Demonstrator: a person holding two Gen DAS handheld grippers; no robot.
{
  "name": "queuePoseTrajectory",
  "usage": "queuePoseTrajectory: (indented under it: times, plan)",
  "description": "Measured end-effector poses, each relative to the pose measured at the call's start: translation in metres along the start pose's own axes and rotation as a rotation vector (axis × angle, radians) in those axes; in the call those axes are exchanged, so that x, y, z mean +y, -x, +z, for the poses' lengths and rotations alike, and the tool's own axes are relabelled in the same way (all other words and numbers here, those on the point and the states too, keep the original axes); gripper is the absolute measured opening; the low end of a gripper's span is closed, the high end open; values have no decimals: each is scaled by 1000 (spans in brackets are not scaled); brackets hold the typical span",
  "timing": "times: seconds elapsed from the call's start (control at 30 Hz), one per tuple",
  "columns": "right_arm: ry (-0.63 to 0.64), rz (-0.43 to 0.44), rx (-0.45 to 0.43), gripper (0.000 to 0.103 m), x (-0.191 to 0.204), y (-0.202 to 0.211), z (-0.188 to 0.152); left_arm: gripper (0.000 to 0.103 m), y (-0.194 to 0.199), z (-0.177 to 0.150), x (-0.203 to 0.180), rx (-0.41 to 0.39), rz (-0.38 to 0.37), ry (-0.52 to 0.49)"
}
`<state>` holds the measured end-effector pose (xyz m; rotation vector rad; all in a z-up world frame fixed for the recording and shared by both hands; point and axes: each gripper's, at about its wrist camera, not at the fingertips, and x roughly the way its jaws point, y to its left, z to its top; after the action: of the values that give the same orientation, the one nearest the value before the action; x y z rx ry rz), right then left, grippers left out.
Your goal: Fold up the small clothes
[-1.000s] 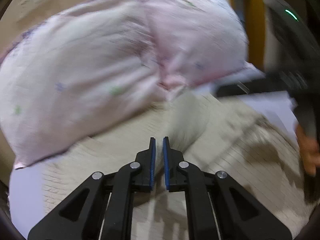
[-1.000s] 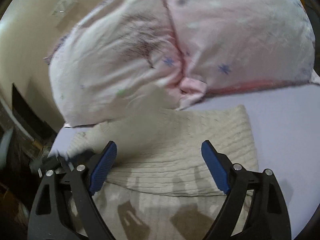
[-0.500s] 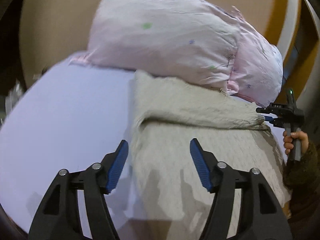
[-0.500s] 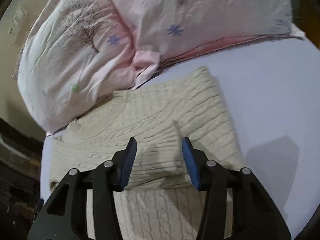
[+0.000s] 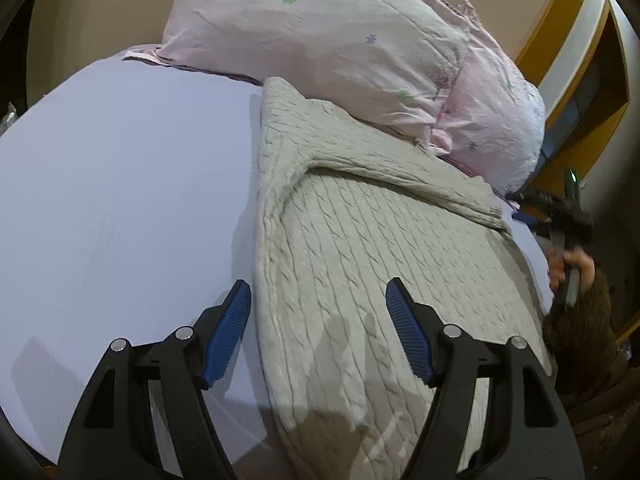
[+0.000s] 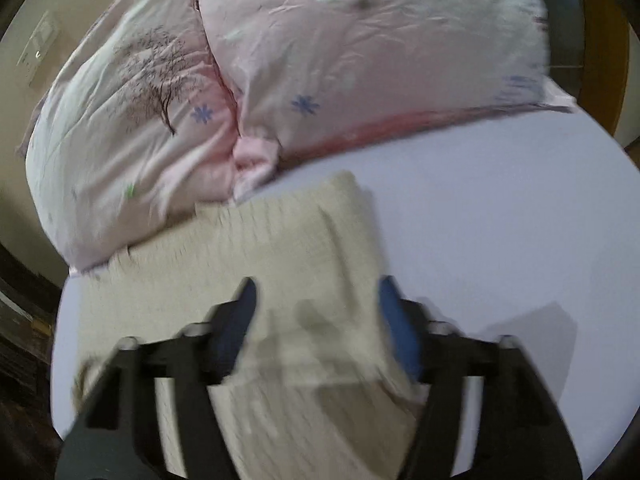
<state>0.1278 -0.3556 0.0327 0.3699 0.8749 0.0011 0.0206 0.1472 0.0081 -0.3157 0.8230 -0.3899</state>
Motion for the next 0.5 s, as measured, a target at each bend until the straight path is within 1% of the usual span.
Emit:
queuePoseTrajectory:
  times: [0.03, 0.07, 0.1, 0.13, 0.17, 0.23, 0.27, 0.3, 0.33, 0.4, 0.43, 0.47, 0.5]
  plan:
    - [-7, 5, 14, 66, -7, 7, -10, 71, 1, -2, 0, 4, -19, 7]
    - [-20, 14, 30, 63, -17, 13, -21, 70, 4, -5, 1, 6, -48, 12]
    - [-37, 31, 61, 55, -26, 18, -35, 68, 5, -8, 1, 10, -68, 15]
    - [-51, 44, 92, 51, -34, 22, -46, 65, 7, -12, 1, 20, -97, 17]
    - [-69, 71, 135, 42, -42, 25, -63, 60, 9, -16, 1, 26, -116, 20]
    - [-77, 142, 143, 36, -45, 42, -85, 52, 13, -24, 0, 40, -156, 26]
    - [-88, 212, 179, 31, -46, 47, -100, 44, 15, -30, 0, 55, -185, 35]
    - [-99, 268, 200, 29, -47, 53, -114, 41, 18, -37, 0, 67, -213, 46]
    - [-99, 314, 211, 29, -47, 59, -127, 40, 22, -42, -1, 71, -231, 50]
    - [-97, 366, 223, 29, -49, 71, -148, 34, 28, -52, -3, 78, -246, 48]
    - [-111, 416, 249, 28, -51, 76, -158, 34, 33, -58, -4, 81, -255, 45]
    - [-121, 447, 271, 23, -52, 78, -165, 34, 35, -63, -5, 88, -269, 50]
    - [-126, 473, 284, 22, -53, 81, -174, 34, 37, -66, -6, 90, -280, 54]
